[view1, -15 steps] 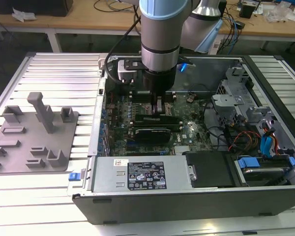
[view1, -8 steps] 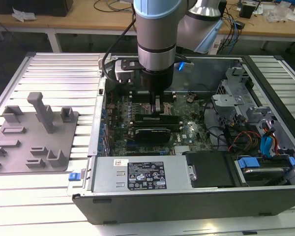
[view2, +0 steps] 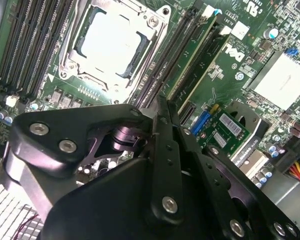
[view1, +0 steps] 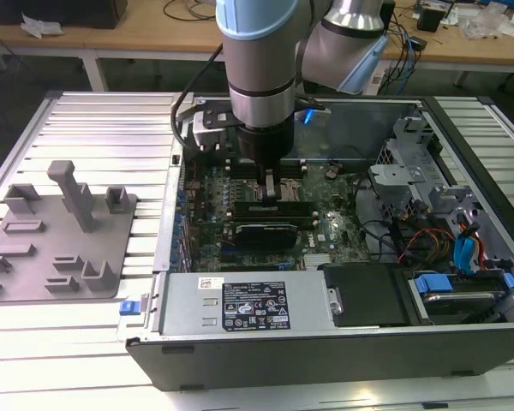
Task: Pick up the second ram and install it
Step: 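Insert the second ram into the second slot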
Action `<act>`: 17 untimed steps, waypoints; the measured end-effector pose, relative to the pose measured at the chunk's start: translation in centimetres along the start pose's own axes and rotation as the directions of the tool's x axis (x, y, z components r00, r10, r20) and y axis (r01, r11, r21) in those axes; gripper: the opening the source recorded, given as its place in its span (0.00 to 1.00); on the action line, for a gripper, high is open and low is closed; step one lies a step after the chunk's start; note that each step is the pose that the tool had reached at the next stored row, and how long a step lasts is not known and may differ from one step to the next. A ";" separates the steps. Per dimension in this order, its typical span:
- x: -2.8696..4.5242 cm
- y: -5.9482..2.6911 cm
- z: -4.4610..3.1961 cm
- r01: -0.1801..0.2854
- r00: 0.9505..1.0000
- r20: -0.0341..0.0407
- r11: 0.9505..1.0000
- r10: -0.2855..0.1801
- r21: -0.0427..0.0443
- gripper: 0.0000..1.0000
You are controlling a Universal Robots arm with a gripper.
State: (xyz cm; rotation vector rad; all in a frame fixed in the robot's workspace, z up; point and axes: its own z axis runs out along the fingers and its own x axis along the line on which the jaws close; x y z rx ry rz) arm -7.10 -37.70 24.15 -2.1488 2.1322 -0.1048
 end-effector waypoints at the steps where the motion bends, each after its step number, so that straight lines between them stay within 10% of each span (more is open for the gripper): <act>1: 0.01 0.01 0.11 0.001 1.000 0.000 1.000 -0.001 0.006 0.09; 17: 0.01 0.47 0.43 -0.004 1.000 0.000 1.000 0.004 0.016 0.09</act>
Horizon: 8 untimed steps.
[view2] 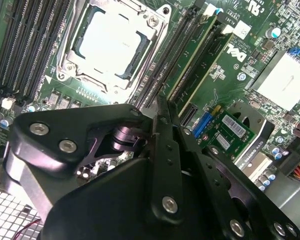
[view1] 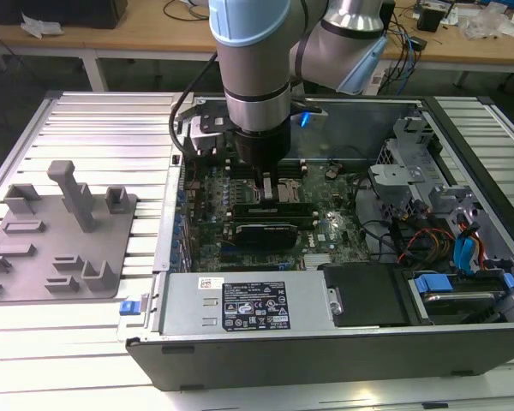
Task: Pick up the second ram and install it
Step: 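Insert the second ram into the second slot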
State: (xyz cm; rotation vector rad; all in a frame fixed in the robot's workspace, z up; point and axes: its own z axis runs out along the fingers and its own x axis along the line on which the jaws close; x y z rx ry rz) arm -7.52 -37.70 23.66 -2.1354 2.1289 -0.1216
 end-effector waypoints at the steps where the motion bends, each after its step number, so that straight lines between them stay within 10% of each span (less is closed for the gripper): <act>1: 0.00 0.00 0.00 -0.001 1.000 0.000 1.000 0.001 0.000 0.09; 8: 0.00 0.00 -0.01 -0.007 1.000 0.003 1.000 0.007 0.000 0.09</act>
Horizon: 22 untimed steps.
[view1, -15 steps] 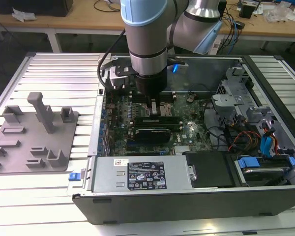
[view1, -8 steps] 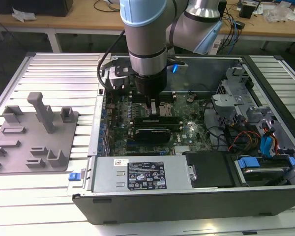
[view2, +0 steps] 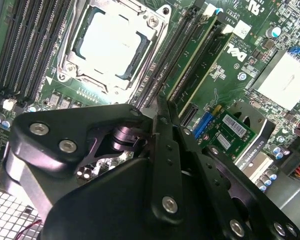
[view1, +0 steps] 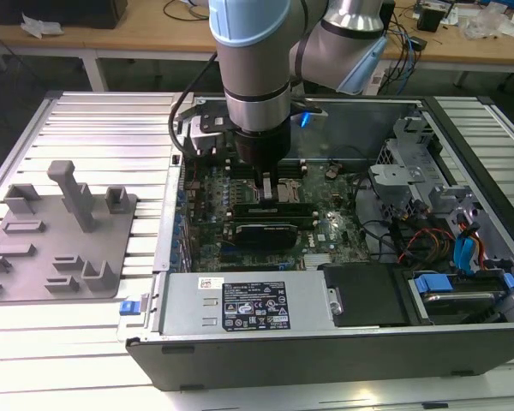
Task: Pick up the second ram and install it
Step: 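Insert the second ram into the second slot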
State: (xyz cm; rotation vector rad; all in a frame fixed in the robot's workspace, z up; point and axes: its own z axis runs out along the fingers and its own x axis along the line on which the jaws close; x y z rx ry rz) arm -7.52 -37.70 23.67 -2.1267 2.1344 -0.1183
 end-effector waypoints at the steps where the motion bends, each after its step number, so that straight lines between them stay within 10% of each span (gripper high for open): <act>1: 0.03 0.01 0.01 0.000 1.000 0.000 1.000 0.000 0.000 0.09; 22: 0.10 0.20 0.21 -0.007 1.000 -0.001 1.000 0.007 0.004 0.09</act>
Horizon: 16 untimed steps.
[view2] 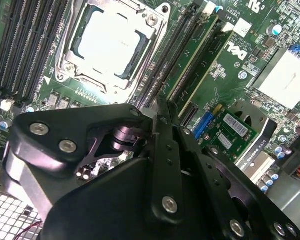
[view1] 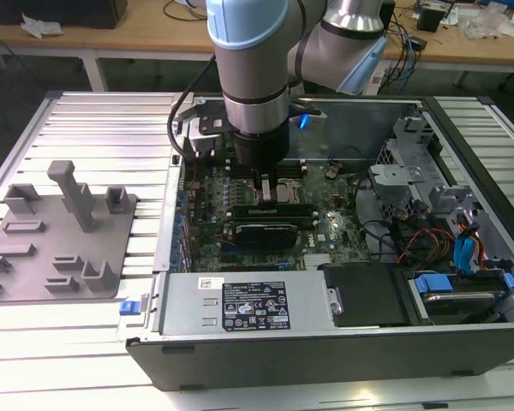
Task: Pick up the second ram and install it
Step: 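Insert the second ram into the second slot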
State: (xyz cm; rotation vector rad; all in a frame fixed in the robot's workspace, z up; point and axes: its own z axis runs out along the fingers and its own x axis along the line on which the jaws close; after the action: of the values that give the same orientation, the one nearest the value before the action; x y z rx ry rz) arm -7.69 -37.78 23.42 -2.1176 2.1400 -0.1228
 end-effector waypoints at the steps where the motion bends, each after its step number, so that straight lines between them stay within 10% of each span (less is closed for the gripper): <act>1: 0.00 0.00 0.02 -0.001 1.000 0.000 1.000 0.001 0.000 0.09; 16: 0.00 0.07 0.40 -0.001 1.000 0.000 1.000 0.001 0.000 0.17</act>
State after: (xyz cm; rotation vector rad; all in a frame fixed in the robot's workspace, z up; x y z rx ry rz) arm -7.70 -37.77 23.02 -2.1162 2.1409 -0.1228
